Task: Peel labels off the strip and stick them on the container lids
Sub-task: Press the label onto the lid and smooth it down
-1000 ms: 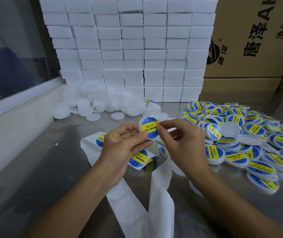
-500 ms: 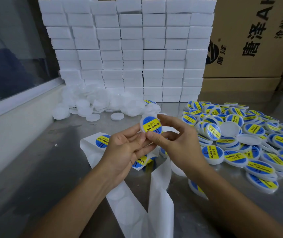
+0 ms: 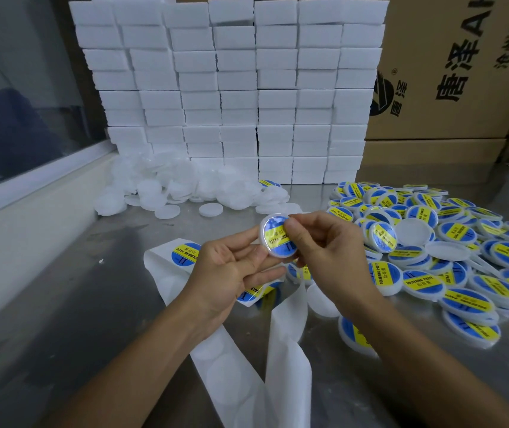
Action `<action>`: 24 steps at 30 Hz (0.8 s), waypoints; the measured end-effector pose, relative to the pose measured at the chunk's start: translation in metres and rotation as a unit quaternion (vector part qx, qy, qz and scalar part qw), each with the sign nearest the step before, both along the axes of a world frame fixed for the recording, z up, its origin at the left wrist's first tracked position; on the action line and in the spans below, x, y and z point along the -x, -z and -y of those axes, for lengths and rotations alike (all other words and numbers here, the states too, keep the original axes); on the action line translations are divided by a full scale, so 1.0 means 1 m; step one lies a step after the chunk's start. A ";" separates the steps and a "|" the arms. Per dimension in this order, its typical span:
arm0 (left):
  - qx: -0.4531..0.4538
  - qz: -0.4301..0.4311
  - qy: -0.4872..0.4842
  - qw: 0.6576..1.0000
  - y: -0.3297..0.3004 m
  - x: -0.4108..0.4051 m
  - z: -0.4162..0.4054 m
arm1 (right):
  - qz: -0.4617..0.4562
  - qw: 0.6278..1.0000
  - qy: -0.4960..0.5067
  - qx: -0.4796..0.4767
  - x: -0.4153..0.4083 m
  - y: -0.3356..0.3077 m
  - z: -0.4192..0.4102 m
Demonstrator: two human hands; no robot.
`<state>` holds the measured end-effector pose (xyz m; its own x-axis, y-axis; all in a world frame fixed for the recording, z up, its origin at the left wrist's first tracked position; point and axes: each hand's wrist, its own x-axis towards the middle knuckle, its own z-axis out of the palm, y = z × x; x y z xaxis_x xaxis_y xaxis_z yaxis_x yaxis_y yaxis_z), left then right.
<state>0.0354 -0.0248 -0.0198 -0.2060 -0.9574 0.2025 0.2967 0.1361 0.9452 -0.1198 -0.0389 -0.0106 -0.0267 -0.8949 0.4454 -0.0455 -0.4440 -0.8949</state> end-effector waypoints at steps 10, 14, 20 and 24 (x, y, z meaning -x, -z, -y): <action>0.018 0.061 0.014 0.998 -0.001 -0.005 0.000 | 0.000 1.000 0.004 -0.009 0.003 0.000 0.002; 0.017 0.073 0.005 0.997 0.000 -0.005 0.000 | -0.015 1.000 0.025 -0.002 0.002 0.003 0.002; 0.056 0.142 -0.048 0.987 0.001 0.000 -0.002 | -0.095 0.989 0.115 -0.002 0.001 0.001 -0.004; 0.065 0.146 -0.070 0.985 -0.001 -0.002 -0.002 | -0.069 0.995 0.069 0.020 0.001 0.001 -0.003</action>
<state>0.0369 -0.0229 -0.0192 -0.1420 -0.9506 0.2760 -0.0155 0.2809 0.9596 -0.1212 -0.0363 -0.0113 -0.0836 -0.8683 0.4889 -0.2302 -0.4605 -0.8573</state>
